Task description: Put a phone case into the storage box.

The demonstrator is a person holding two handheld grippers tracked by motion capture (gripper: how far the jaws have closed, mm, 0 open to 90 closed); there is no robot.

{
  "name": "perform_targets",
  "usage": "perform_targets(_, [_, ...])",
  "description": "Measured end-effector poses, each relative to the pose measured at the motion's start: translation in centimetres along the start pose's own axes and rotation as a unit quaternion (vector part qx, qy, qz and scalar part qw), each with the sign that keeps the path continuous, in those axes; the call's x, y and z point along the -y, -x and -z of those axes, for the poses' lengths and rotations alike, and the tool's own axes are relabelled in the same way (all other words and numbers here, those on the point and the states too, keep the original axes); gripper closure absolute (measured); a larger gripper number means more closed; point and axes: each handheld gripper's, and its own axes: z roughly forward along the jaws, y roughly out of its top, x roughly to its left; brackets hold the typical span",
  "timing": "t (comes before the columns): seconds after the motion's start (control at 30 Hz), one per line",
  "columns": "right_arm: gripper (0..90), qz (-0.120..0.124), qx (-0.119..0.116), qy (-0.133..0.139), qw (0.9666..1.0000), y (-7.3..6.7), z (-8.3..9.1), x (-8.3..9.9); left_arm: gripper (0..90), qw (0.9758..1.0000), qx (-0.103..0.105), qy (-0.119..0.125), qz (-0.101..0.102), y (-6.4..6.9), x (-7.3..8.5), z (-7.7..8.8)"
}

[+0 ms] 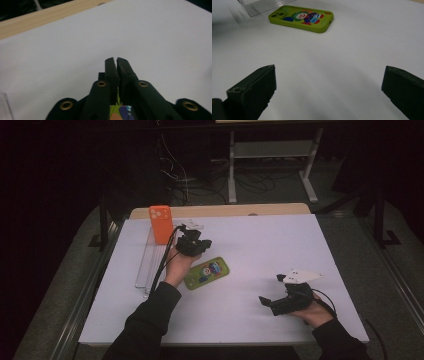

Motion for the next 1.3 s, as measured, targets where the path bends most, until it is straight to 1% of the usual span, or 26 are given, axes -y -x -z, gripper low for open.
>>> perform_targets(0.1, [0.0, 0.003, -0.001, 0.001, 1.0, 0.0, 0.0, 0.0, 89.5, 1.0, -0.005, -0.008, 0.003, 0.0, 0.3, -0.8])
perform_targets(0.13, [0.0, 0.003, -0.001, 0.002, 1.0, 0.0, 0.0, 0.0, 89.5, 0.9999, -0.007, -0.008, 0.01, 0.1, 0.4, -1.1])
perform_targets(0.3, [0.0, 0.003, -0.003, 0.001, 1.0, 0.0, 0.0, 0.0, 89.6, 0.9996, -0.01, -0.025, 0.009, 0.1, 0.9, -2.5])
perform_targets(0.33, [0.0, 0.003, -0.003, 0.001, 1.0, 0.0, 0.0, 0.0, 89.6, 0.9996, -0.008, -0.026, 0.011, 0.2, 1.0, -2.8])
perform_targets(0.4, [0.0, 0.003, -0.003, 0.001, 1.0, 0.0, 0.0, 0.0, 89.6, 0.9994, -0.007, -0.033, 0.005, 0.2, 1.2, -3.2])
perform_targets(0.43, [0.0, 0.003, -0.003, 0.001, 1.0, 0.0, 0.0, 0.0, 89.5, 0.9994, -0.006, -0.033, 0.009, 0.3, 1.4, -3.5])
perform_targets(0.47, [0.0, 0.002, -0.003, 0.001, 1.0, 0.0, 0.0, 0.0, 89.5, 0.9993, -0.005, -0.037, 0.008, 0.3, 1.5, -3.7])
perform_targets(0.57, [0.0, 0.004, -0.004, 0.0, 1.0, 0.0, 0.0, 0.0, 89.5, 0.9988, -0.011, -0.048, 0.005, 0.3, 1.7, -4.1])
perform_targets(0.63, [0.0, 0.004, -0.004, 0.0, 1.0, 0.0, 0.0, 0.0, 89.6, 0.9985, -0.014, -0.051, 0.011, 0.2, 1.9, -4.2])
perform_targets(0.77, [0.0, 0.004, -0.005, 0.001, 1.0, 0.0, 0.1, 0.0, 89.5, 0.9977, -0.014, -0.064, 0.013, 0.1, 2.1, -4.4])
perform_targets(0.8, [0.0, 0.004, -0.005, 0.001, 1.0, 0.0, 0.1, 0.0, 89.5, 0.9975, -0.012, -0.068, 0.013, 0.1, 2.1, -4.4])
perform_targets(0.83, [0.0, 0.004, -0.005, 0.001, 1.0, 0.0, 0.0, 0.0, 89.6, 0.9973, -0.01, -0.07, 0.02, 0.2, 2.2, -4.4])
perform_targets(1.03, [0.0, 0.004, -0.005, 0.001, 1.0, 0.0, 0.0, 0.0, 89.6, 0.9969, 0.0, -0.074, 0.027, 0.3, 2.4, -4.5])
perform_targets(1.1, [0.0, 0.004, -0.005, 0.001, 1.0, 0.0, 0.0, 0.0, 89.6, 0.9968, 0.004, -0.075, 0.027, 0.4, 2.4, -4.5])
perform_targets(1.2, [0.0, 0.004, -0.005, 0.001, 1.0, 0.0, 0.0, 0.0, 89.6, 0.9964, 0.017, -0.079, 0.027, 0.8, 2.5, -4.4])
perform_targets(1.27, [0.0, 0.003, -0.005, 0.001, 1.0, 0.0, 0.0, 0.0, 89.6, 0.9958, 0.026, -0.085, 0.022, 1.0, 2.6, -4.3])
perform_targets(1.3, [0.0, 0.004, -0.005, 0.001, 1.0, 0.0, 0.1, 0.0, 89.6, 0.9956, 0.028, -0.085, 0.025, 1.2, 2.6, -4.3])
